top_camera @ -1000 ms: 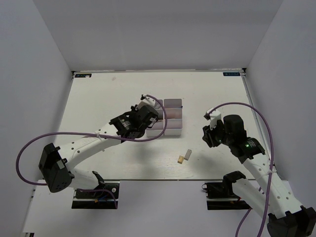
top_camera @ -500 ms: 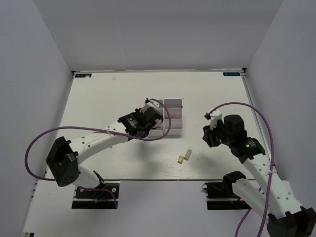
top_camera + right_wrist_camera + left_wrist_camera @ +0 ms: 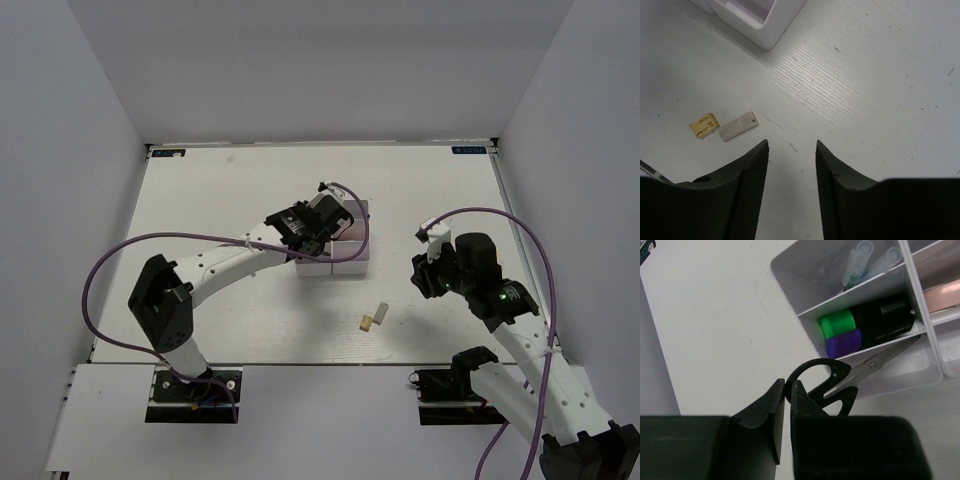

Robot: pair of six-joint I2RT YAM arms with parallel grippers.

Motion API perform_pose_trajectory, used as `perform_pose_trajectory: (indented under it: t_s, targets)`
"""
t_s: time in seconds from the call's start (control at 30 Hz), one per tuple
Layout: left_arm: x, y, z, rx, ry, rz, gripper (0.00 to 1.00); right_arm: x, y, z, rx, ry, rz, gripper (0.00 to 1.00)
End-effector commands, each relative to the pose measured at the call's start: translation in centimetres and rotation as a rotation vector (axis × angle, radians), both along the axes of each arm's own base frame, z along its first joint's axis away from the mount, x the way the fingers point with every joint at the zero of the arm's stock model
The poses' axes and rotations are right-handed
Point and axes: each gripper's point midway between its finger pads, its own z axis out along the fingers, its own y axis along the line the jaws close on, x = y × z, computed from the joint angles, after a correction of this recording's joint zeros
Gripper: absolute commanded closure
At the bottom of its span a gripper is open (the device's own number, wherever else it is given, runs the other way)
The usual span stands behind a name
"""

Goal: Sort the stationery into containers
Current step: Place the scissors in the storage box.

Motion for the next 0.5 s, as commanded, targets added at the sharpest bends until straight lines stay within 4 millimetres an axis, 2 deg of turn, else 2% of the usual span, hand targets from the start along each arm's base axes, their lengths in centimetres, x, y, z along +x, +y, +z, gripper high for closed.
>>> perform_pose_trajectory:
  t_s: [0.0, 0.07, 0.1, 0.17, 0.2, 0.27, 0.3, 0.37, 0.4, 0.43, 0.47]
  targets:
    - [0.8, -0.8, 1.4, -0.026, -0.013, -0.009, 0.85, 0.2, 0.1, 0.5, 0.022, -0.028, -0.001, 0.51]
    - [1.0, -1.3, 1.6, -0.038, -0.014, -0.012, 0.81, 0.2, 0.0, 0.4, 0.019, -0.027, -0.006, 0.51]
    - [0.9, -1.1, 1.5, -0.039, -0.008, -0.01, 0.72, 0.1, 0.1, 0.4, 0.021, -0.026, 0.0, 0.51]
    - [0.9, -1.5, 1.9, -0.058, -0.013, -0.009, 0.64, 0.3, 0.0, 0.4, 0.017, -0.031, 0.003, 0.45]
    - [1.0, -1.7, 2.2, -0.069, -0.015, -0.011, 0.57, 0.1, 0.2, 0.1, 0.018, -0.021, 0.015, 0.37]
    - [0.7, -1.9, 2.9, -0.08, -0.03, -0.018, 0.5, -0.6, 0.9, -0.3, 0.02, -0.005, 0.095, 0.33]
    - [0.6, -2.0, 3.2, -0.081, -0.032, -0.025, 0.42, -0.9, 1.1, -0.7, 0.017, 0.012, 0.115, 0.32]
    - [0.2, -2.0, 4.3, -0.108, -0.051, -0.028, 0.41, -1.4, 1.4, -1.1, -0.003, 0.021, 0.189, 0.32]
    - [-0.1, -1.8, 4.9, -0.12, -0.06, -0.029, 0.41, -2.0, 2.3, -0.9, 0.028, 0.028, 0.248, 0.32]
    - [-0.4, -1.8, 5.2, -0.133, -0.064, -0.027, 0.44, -2.4, 2.4, -1.3, -0.001, 0.017, 0.319, 0.47]
    - [-0.9, -1.5, 5.8, -0.158, -0.074, -0.025, 0.51, -3.3, 3.2, -1.3, 0.025, 0.027, 0.391, 0.57]
